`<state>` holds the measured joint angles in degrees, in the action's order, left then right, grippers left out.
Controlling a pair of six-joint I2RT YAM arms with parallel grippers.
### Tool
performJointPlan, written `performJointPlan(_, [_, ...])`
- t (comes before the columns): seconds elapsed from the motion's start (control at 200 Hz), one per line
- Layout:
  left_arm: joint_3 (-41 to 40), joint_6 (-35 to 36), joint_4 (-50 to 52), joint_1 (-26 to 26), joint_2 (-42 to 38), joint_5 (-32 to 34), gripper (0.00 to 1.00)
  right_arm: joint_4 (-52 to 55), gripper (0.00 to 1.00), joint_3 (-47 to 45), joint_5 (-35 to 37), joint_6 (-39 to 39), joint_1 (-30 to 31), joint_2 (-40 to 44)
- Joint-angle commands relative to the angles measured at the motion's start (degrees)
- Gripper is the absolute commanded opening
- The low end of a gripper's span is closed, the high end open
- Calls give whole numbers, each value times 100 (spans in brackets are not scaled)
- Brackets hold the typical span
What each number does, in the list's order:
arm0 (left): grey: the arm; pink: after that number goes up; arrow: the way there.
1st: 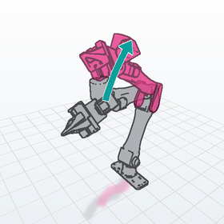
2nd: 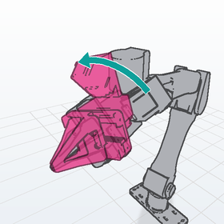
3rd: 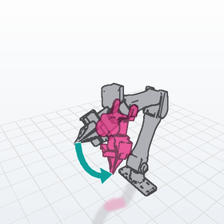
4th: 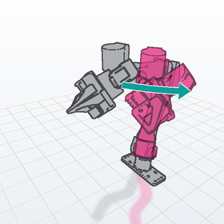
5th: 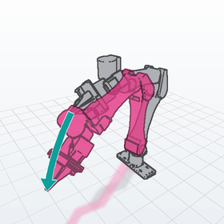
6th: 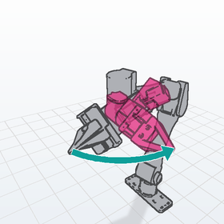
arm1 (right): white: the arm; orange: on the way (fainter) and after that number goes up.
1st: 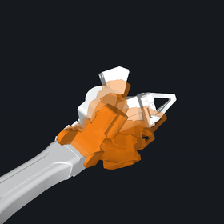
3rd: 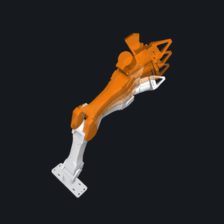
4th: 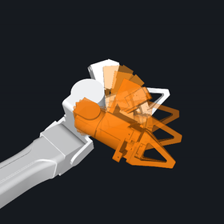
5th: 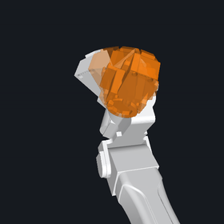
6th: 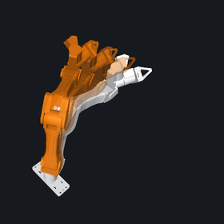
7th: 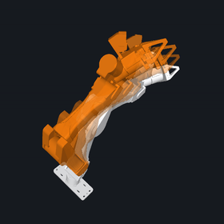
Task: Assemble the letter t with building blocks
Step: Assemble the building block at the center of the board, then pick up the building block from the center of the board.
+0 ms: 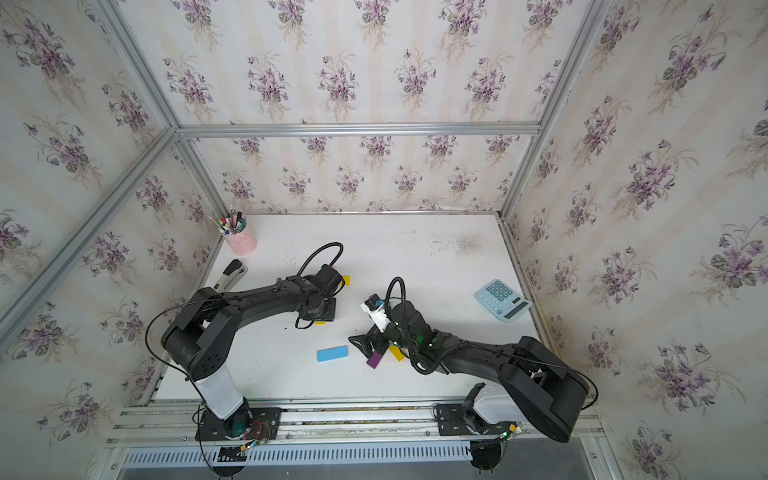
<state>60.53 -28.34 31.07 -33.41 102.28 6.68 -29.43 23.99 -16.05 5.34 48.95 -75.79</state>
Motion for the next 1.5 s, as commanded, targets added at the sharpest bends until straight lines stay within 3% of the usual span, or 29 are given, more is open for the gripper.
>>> performJointPlan(0.0, [46, -77, -29, -8, 9, 97, 50, -81, 100, 44, -51, -95, 1, -6])
performJointPlan(0.535, [138, -114, 125, -17, 88, 228, 48, -72, 100, 44, -79, -86, 1, 3])
performJointPlan(0.764, [205, 37, 153, -25, -7, 326, 60, -71, 100, 41, -82, -95, 0, -6])
performJointPlan(0.919, [114, 371, 170, -234, -573, 483, 65, -37, 100, 52, -73, -104, 1, 15])
performJointPlan(1.034, [-129, 841, 209, -518, -1321, 585, 65, 76, 100, 50, -17, -104, 1, 126])
performJointPlan(1.124, [-194, 1367, 476, -544, -1746, 256, 65, 299, 100, 75, -17, -104, 1, 281])
performJointPlan(1.309, [321, 2772, 1581, -544, -1786, -311, 65, 1253, 100, 162, -10, -408, 194, 645])
performJointPlan(1.399, [234, 3636, 1532, -619, -1852, -876, 65, 1462, 100, 0, 5, -310, 360, 1112])
performJointPlan(1.494, [-38, 4380, 1367, -790, -1978, -907, 65, 1572, 100, -351, -35, -79, 533, 1875])
